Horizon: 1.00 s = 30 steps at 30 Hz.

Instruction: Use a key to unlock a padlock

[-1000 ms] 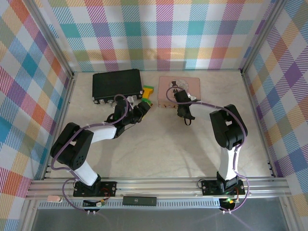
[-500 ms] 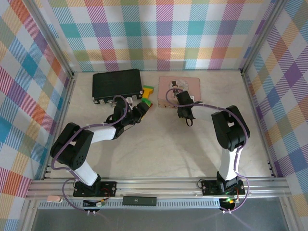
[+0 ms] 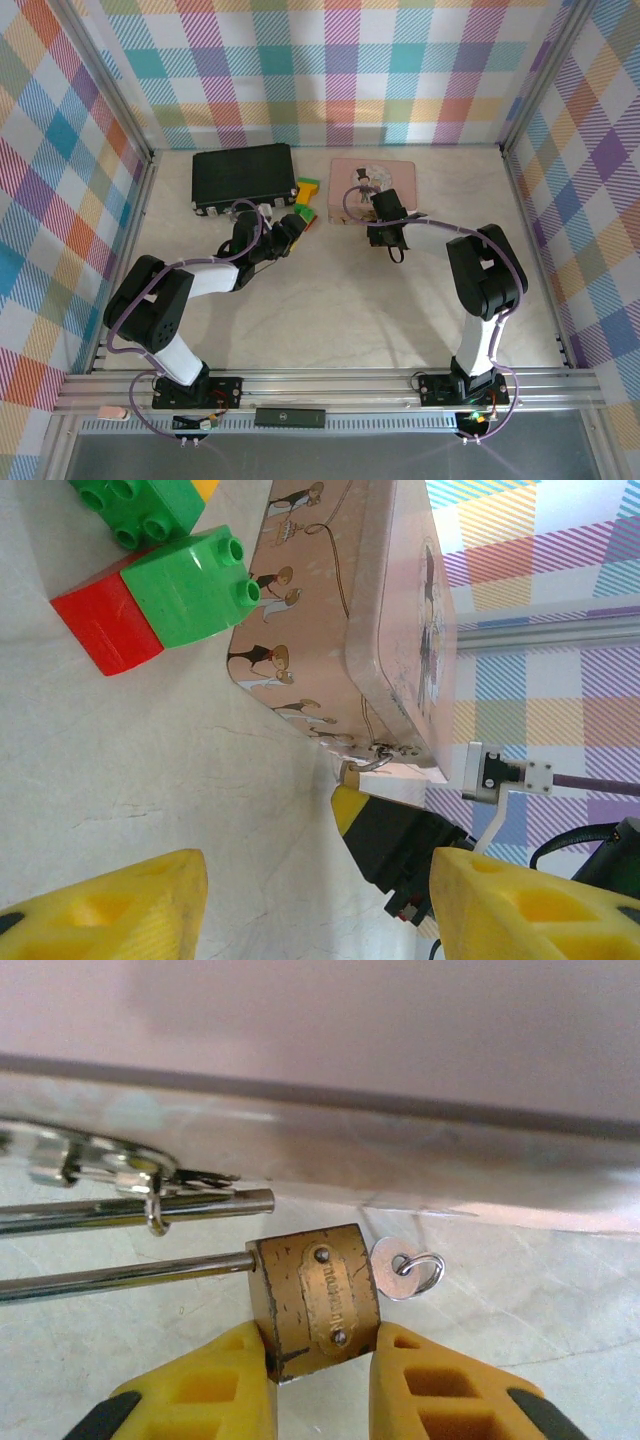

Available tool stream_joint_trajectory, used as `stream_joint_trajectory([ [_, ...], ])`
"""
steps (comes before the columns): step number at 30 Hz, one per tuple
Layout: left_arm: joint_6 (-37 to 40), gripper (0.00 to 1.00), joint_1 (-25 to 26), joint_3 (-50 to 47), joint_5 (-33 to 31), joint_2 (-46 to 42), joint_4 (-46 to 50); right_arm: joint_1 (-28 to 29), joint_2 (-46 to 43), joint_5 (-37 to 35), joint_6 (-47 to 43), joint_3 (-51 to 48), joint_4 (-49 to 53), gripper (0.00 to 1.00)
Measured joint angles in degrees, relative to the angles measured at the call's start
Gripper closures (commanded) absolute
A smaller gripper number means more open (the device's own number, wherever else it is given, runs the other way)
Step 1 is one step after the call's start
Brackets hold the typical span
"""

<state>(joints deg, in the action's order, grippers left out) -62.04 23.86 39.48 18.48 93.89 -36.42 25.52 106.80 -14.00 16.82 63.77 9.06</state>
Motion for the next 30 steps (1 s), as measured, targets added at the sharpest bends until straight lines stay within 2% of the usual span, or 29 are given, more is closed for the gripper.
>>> stream_joint_trajectory([
  [11, -0.1, 0.40, -0.7, -1.9, 0.2, -0.4, -0.5, 0.0, -0.2, 2.2, -1.5, 0.1, -0.6, 0.82],
  [22, -0.1, 0.40, -0.9, -2.2, 1.2, -0.6, -2.0, 0.1, -4.4, 3.4, -1.4, -0.5, -5.2, 0.82],
  [23, -0.1, 0.40, -0.9, -2.2, 1.4, -0.6, -2.3, 0.1, -4.4, 3.4, -1.4, -0.5, -5.1, 0.79],
  [27, -0.1, 0.40, -0.9, -2.2, 1.6, -0.6, -2.8, 0.1, -4.4, 1.5, -0.5, -0.4, -4.0, 0.54],
  [30, -0.1, 0.40, -0.9, -2.3, 1.7, -0.6, -2.9, 0.1, -4.2, -1.4, 0.5, -0.2, -1.5, 0.46],
])
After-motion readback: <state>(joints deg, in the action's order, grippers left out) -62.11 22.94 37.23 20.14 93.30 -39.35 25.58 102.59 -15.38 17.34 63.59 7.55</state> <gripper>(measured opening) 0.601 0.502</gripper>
